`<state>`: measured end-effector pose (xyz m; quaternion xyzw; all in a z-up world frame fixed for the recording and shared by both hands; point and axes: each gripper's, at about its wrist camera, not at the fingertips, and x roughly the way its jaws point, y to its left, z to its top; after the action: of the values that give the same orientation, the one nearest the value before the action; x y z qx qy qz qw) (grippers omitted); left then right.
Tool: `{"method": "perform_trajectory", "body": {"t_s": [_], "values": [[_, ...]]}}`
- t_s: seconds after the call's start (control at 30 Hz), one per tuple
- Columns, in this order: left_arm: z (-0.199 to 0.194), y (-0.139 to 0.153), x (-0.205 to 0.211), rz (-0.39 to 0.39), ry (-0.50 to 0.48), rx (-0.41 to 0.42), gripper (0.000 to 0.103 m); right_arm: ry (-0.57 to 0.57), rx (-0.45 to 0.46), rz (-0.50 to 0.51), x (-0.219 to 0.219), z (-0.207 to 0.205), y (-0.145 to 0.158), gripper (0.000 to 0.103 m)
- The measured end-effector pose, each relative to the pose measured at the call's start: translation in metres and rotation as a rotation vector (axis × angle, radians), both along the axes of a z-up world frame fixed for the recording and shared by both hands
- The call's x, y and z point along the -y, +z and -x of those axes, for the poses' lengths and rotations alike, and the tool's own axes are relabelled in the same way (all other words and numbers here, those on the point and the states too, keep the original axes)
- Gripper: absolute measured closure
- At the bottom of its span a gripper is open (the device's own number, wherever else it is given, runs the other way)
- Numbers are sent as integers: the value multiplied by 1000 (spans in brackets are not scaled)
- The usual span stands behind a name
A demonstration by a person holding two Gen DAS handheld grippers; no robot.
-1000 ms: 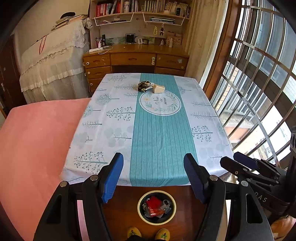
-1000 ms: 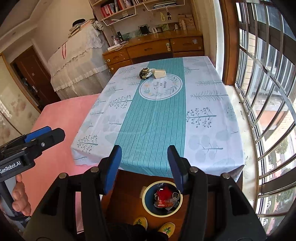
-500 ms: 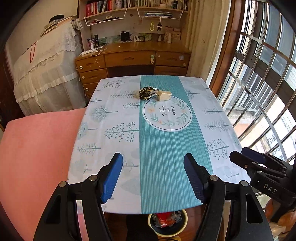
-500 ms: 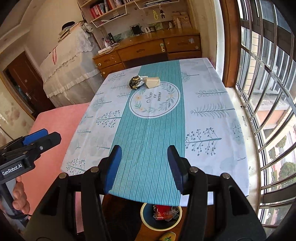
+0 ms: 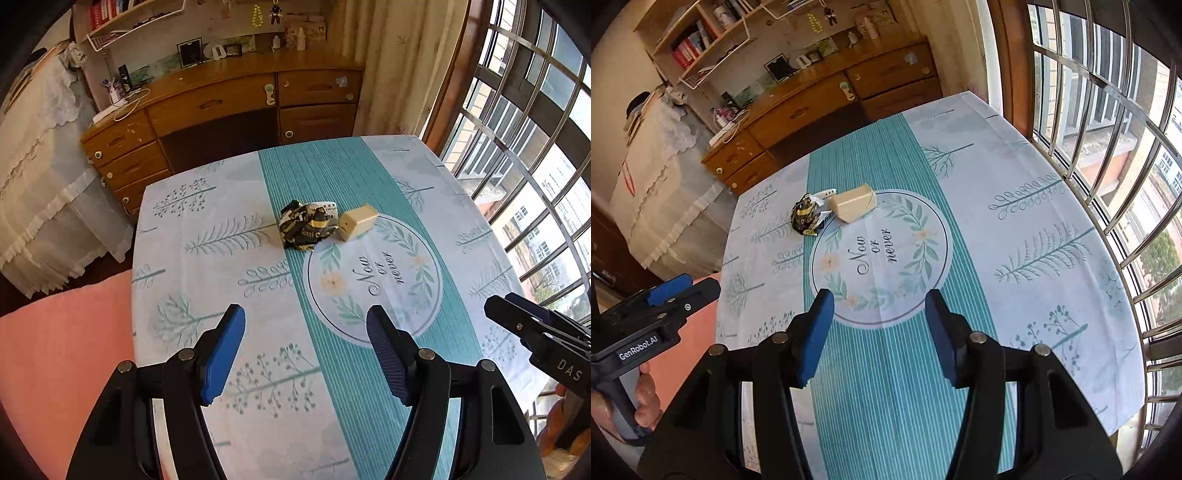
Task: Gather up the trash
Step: 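Raise both tools and reach toward the crumpled wrapper and beige box, then grasp the crumpled black-and-gold wrapper with the left tool while the right tool grasps the beige box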
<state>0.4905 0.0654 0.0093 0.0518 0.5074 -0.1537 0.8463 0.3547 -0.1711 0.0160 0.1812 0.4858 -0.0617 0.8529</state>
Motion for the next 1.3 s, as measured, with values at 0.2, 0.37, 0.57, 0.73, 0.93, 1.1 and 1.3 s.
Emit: {"method": "perform_trajectory", "body": {"t_s": [0.2,0.37,0.57,0.73,0.93,1.1,1.3], "values": [[-86,-45,6,16,-36,-48,33,-53,-9,-4,-5,-70,-26,55],[-127,-84,25,-2,-72,-95,33,-92,-11,-25,-2,-117,-45,55],[-148,-115,47,-24,-134,-121,33,-128,-40,-61,5,-151,-72,55],[-159,-132,61,-41,-171,-144,33,-157,-56,-100,9,-168,-94,55],[-173,-140,60,23,-163,-160,34,-186,-72,-151,6,-185,-113,55],[-182,-140,48,83,-143,-185,41,-203,-103,-186,-2,-202,-129,55],[-177,-138,38,54,-139,-150,43,-252,-152,-169,-8,-215,-149,55]]}}
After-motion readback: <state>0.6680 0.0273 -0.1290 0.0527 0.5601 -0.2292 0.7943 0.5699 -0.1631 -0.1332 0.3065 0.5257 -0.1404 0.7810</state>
